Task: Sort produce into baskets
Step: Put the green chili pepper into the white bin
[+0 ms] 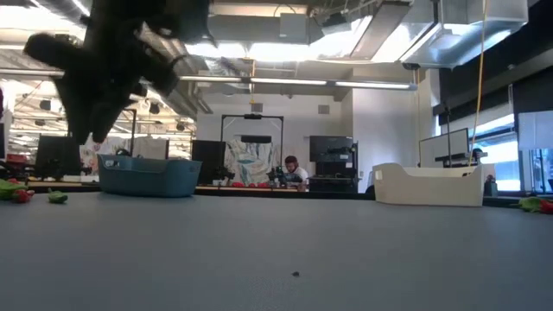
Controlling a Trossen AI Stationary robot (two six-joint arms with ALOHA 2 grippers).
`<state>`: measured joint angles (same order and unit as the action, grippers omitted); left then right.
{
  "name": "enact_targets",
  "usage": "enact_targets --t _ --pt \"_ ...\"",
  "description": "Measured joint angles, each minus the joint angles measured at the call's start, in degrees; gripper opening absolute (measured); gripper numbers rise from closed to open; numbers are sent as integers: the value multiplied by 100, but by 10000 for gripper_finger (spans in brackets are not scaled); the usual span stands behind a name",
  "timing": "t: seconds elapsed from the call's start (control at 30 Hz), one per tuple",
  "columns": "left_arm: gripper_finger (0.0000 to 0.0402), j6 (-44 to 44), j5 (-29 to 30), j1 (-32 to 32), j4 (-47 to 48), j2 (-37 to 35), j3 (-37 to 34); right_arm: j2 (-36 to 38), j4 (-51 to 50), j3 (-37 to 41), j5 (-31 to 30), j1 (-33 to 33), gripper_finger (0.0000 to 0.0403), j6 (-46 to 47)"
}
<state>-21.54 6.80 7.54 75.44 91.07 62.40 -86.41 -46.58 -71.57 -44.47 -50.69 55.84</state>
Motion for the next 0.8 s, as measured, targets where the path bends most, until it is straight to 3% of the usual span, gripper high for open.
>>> enact_targets --t 0.43,0.8 --pt "225 946 -283 -526 -397 82 -812 -4 22 3 -11 966 193 -584" --pt "225 1253 -326 -832 -895 85 -1289 -52 24 4 -359 1100 193 -715"
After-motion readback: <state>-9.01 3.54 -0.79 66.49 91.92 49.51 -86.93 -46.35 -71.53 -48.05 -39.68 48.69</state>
